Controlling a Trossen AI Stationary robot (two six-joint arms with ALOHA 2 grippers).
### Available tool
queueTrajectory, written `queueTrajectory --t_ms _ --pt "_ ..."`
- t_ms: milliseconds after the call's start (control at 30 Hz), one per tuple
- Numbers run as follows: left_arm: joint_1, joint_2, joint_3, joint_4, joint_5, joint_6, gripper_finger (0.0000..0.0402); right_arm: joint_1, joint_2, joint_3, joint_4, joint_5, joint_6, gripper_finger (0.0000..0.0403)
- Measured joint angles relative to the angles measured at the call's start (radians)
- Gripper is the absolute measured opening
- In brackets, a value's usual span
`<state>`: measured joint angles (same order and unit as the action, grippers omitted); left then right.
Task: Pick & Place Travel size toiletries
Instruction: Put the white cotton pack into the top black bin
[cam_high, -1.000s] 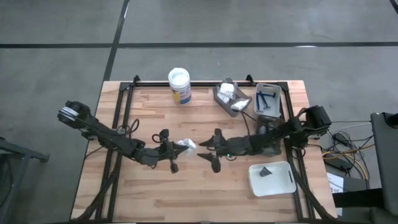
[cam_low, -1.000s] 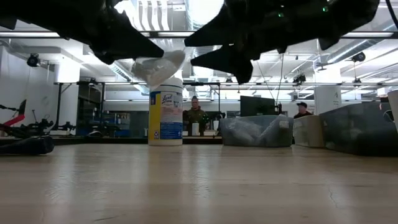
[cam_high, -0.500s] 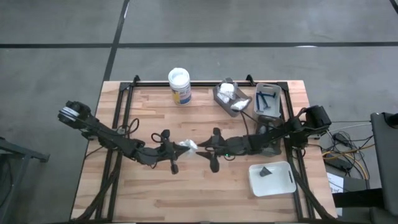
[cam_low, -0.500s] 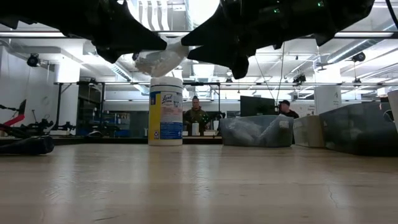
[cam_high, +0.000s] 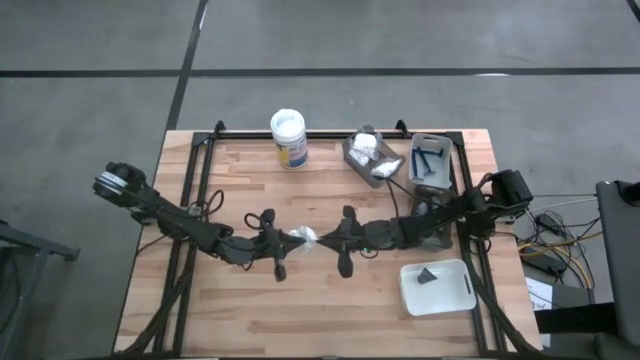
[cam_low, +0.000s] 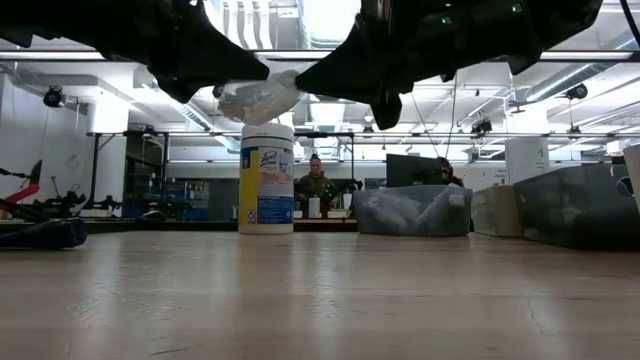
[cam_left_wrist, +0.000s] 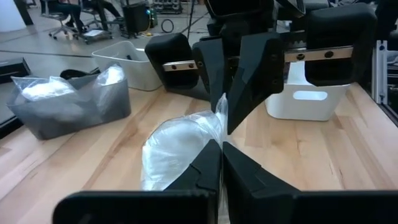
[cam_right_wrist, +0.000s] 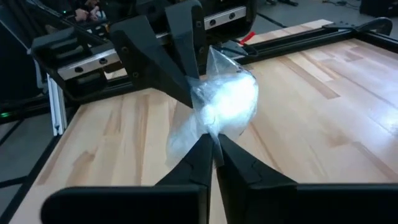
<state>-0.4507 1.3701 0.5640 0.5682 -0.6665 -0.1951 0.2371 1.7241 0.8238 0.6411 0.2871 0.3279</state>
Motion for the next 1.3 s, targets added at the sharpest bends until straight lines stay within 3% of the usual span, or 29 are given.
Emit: queueTrajectory --t_ms 167,767,1200,1300 --pt "0.0 0.0 0.0 -0.001 0.003 0.005 0.0028 0.0 0.0 0.0 -0.001 0.0 0.0 0.0009" --pt "0.0 -0.003 0.0 -0.033 0.005 0.045 0.0169 0.002 0.0 -0.003 -0.01 -0.034 0.031 0.0008" --pt "-0.018 -0.072 -0.002 -0.203 0.005 0.01 0.0175 0.0 -0.151 -0.017 -0.189 -0.022 0.016 0.0008" --pt "-0.024 -0.073 -0.002 -0.23 0.005 -0.011 0.0175 -0.004 -0.212 -0.02 -0.252 0.024 0.004 0.0008"
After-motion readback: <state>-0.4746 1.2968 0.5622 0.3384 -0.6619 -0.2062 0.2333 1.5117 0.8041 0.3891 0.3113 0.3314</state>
